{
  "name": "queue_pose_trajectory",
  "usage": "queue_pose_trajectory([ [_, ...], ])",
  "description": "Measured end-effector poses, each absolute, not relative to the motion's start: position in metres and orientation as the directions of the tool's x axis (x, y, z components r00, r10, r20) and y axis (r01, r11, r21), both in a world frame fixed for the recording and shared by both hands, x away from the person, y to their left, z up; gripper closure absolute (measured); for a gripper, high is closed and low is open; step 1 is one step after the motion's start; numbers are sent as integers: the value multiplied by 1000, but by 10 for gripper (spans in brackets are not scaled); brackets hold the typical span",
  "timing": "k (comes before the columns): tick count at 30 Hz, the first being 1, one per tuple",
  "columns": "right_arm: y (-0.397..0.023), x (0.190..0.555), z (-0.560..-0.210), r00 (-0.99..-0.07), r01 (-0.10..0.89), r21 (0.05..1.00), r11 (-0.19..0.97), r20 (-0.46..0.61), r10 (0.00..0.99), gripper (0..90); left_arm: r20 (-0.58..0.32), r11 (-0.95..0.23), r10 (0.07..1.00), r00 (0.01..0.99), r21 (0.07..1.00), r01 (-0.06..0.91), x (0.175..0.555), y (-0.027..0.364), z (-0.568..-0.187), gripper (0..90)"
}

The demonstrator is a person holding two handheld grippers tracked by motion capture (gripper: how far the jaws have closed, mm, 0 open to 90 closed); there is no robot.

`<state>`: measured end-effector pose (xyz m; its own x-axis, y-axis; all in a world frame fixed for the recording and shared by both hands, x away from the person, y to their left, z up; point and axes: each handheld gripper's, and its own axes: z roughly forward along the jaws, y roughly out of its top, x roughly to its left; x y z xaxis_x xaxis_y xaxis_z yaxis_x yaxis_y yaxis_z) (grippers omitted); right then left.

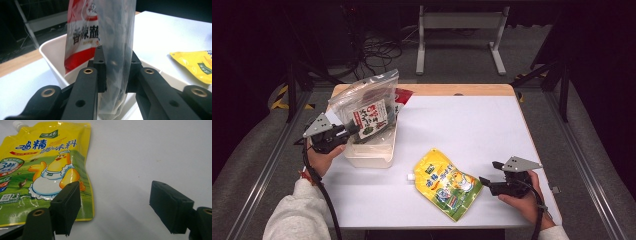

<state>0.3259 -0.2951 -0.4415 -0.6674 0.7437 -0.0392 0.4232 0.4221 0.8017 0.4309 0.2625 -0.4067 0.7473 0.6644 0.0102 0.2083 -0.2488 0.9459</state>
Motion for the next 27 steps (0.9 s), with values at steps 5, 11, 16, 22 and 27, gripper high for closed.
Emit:
queue_pose_trajectory([
  [5,-293,328,-442,-671,425,797,430,-42,740,252,17,-265,667,745,939,217,429,264,-411,770],
  [11,-291,330,-442,-676,423,795,434,-41,736,250,3,-257,675,738,938,231,427,264,-414,770],
  [16,-290,331,-442,-682,422,793,440,-42,730,250,-41,-209,696,717,944,257,427,266,-416,750],
  [22,-291,331,-441,-683,420,793,442,-45,729,249,-37,-201,713,700,946,255,424,263,-415,713],
  [27,-291,330,-442,-684,420,792,444,-46,728,255,-45,-189,722,691,947,260,422,261,-414,688],
])
